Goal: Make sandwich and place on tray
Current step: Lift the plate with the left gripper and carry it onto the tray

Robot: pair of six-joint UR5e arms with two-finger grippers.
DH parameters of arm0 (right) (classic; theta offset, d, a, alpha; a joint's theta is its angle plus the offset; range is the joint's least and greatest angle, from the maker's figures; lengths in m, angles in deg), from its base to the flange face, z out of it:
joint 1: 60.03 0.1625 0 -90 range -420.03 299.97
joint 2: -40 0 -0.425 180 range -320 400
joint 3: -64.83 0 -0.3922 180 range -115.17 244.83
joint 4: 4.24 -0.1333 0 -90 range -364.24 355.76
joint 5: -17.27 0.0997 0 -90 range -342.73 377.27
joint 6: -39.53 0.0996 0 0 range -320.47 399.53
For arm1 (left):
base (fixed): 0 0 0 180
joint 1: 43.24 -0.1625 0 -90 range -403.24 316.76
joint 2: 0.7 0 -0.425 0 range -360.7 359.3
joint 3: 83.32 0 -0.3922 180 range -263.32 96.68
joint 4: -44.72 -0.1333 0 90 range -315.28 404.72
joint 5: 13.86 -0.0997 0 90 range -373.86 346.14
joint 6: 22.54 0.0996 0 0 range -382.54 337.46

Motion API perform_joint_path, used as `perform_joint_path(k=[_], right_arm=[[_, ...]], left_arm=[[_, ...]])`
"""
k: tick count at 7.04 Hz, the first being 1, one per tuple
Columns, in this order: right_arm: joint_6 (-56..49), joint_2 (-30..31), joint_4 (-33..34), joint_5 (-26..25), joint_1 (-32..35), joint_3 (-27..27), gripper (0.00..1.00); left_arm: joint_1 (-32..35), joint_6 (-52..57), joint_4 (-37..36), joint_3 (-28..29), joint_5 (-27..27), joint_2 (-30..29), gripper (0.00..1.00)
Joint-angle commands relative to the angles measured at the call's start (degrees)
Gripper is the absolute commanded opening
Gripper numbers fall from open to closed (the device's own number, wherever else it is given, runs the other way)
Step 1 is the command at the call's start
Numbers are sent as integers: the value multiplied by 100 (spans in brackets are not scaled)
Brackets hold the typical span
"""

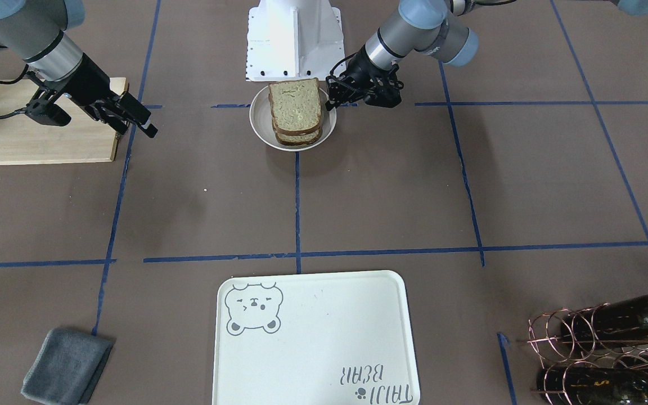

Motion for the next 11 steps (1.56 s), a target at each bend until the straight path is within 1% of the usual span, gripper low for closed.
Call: perform_joint_path(k=[1, 2, 3, 4, 5, 6, 7, 8, 9, 11], right_arm=[[0, 14, 0, -10, 15, 12, 100], [0, 22, 0, -18, 15, 12, 100], [0, 23, 0, -18, 15, 30, 100], [0, 31, 0, -45, 15, 39, 100], [0, 57, 0, -45, 15, 39, 100], [0, 75, -9, -45, 15, 48, 100], [0, 75, -9, -45, 15, 48, 100], [9, 67, -9, -54, 15, 56, 100], [0, 66, -9, -54, 15, 91, 100], [9, 66, -9, -54, 15, 92, 100]], left_arm=[[407, -146, -866, 32, 52, -453, 0], [609, -730, -877, 58, 53, -515, 0], [916, -928, -894, 371, 61, -846, 0], [1110, -1539, -860, 705, 62, -1015, 0], [1304, -1719, -859, 1239, 53, -1452, 0], [1523, -1816, -859, 2141, 53, -2091, 0], [1769, -1904, -851, 2602, 61, -2402, 0], [1876, -2366, -807, 3051, 53, -2675, 0], [1955, -2467, -789, 3673, 44, -3104, 0], [2131, -2572, -116, 4466, 26, -3327, 0]])
